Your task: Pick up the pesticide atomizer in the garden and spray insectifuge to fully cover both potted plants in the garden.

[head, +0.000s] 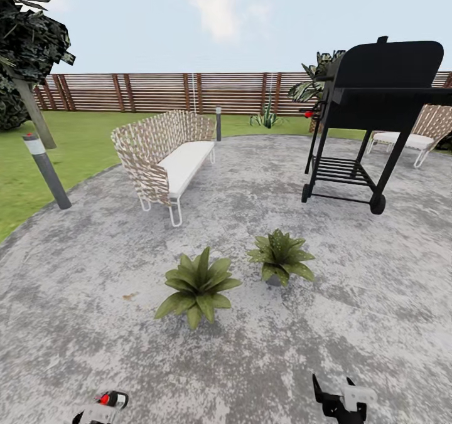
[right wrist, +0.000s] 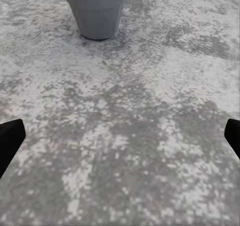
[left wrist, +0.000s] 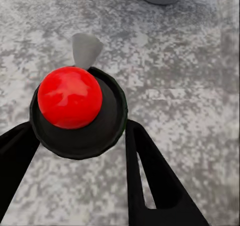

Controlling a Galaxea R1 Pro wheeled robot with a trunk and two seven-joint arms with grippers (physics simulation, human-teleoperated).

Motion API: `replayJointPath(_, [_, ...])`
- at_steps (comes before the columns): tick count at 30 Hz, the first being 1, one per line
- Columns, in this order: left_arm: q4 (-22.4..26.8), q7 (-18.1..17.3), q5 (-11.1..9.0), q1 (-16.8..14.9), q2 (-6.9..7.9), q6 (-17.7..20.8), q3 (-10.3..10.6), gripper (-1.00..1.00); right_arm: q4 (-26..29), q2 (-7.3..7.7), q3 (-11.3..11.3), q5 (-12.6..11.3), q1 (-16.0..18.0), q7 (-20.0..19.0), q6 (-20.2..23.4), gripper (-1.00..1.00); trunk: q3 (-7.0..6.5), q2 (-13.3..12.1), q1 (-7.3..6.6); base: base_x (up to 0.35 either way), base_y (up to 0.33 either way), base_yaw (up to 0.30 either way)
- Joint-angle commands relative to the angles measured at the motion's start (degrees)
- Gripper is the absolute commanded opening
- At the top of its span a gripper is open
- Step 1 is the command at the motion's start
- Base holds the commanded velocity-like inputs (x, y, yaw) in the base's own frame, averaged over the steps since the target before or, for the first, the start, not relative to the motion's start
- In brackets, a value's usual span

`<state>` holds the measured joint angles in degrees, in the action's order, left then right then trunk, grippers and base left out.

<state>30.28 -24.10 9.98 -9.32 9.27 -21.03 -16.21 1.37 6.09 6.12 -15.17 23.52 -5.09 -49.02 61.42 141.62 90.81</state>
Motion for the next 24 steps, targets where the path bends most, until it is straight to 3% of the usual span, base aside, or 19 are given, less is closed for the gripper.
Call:
replayJointPath(1, [0.04,-2.65,1.43,-0.1,0.07,-0.09,-0.25,-1.0,-0.02,0.0,0.56,-0.28,0.03,-0.54,-0.17,1.0,0.05,0.02,-0.01,0.0,0.0,-0.007])
replayJointPath(4, [0.17,-11.51,5.2,-0.37,0.9,0.64,-0.05,-1.0,0.39,-0.01,3.11,3.46,0.03,-2.78,-0.14,1.0,0.05,0.02,-0.01,0.0,0.0,-0.003])
replayJointPath(6, [1.04,-19.12,8.1,-2.18,2.11,2.29,-0.02,-1.0,3.62,0.04,4.19,6.17,0.03,-5.83,-0.07,1.0,0.05,0.02,-0.01,0.0,0.0,0.0])
replayJointPath(8, [1.92,-32.03,12.03,-7.22,2.71,9.26,0.08,-1.0,11.33,0.02,4.79,9.6,0.05,-11.84,2.92,1.0,0.05,0.02,-0.01,0.0,0.0,0.0])
replayJointPath(10, [2.16,-40.59,16.68,-12.01,2.63,13.98,0.06,-1.0,19.75,0.01,4.87,13.17,0.07,-19.77,14.13,1.0,0.05,0.02,-0.01,0.0,0.0,0.0])
replayJointPath(12, [2.22,-46.06,23.04,-16.57,2.11,16.36,0.06,-1.0,33.02,0.03,4.87,14.83,0.11,-31.71,29.57,1.0,0.05,0.02,-0.01,0.0,0.0,0.0])
replayJointPath(13, [2.23,-47.25,24.74,-17.44,1.77,17.35,0.05,-1.0,36.53,0.01,4.87,15.02,0.1,-34.72,33.23,1.0,0.05,0.02,-0.01,0.0,0.0,0.0])
replayJointPath(14, [2.27,-52.09,29.42,-19.9,-0.37,19.84,1.12,-1.0,46.12,0.01,4.87,15.28,0.12,-43.35,41.58,1.0,0.05,0.02,-0.01,0.0,0.0,0.0])
replayJointPath(15, [2.51,-54.06,31.2,-20.96,-0.93,20.29,2.79,-1.0,49.09,0.0,4.87,15.31,0.12,-47.14,43.58,1.0,0.05,0.02,-0.01,0.0,0.0,0.0])
replayJointPath(18, [4.54,-57.07,32.86,-22.62,-1.73,20.78,6.47,-1.0,55.43,-0.02,4.87,15.29,0.12,-51.68,48.24,1.0,0.05,0.02,-0.01,0.0,0.0,0.0])
replayJointPath(19, [6.21,-58.43,33.19,-22.91,-2.6,20.82,8.31,-1.0,58.38,-0.04,4.87,15.24,0.12,-52.46,51.61,1.0,0.05,0.02,-0.01,0.0,0.0,0.0])
replayJointPath(22, [9.23,-60.83,33.45,-23.12,-3.8,21.59,12.07,-1.0,61.92,-0.15,4.9,15.2,0.12,-52.9,55.43,1.0,0.05,0.02,-0.01,0.0,0.0,0.0])
replayJointPath(23, [11.32,-61.89,33.46,-23.17,-4.0,23.85,14.35,-1.0,63.64,-0.18,4.94,15.18,0.12,-53.02,56.19,1.0,0.05,0.02,-0.01,0.0,0.0,0.0])
replayJointPath(24, [12.35,-62.34,33.42,-23.18,-4.06,24.79,15.3,-1.0,64.2,-0.19,4.94,15.18,0.12,-53.04,56.41,1.0,0.05,0.02,-0.01,0.0,0.0,0.0])
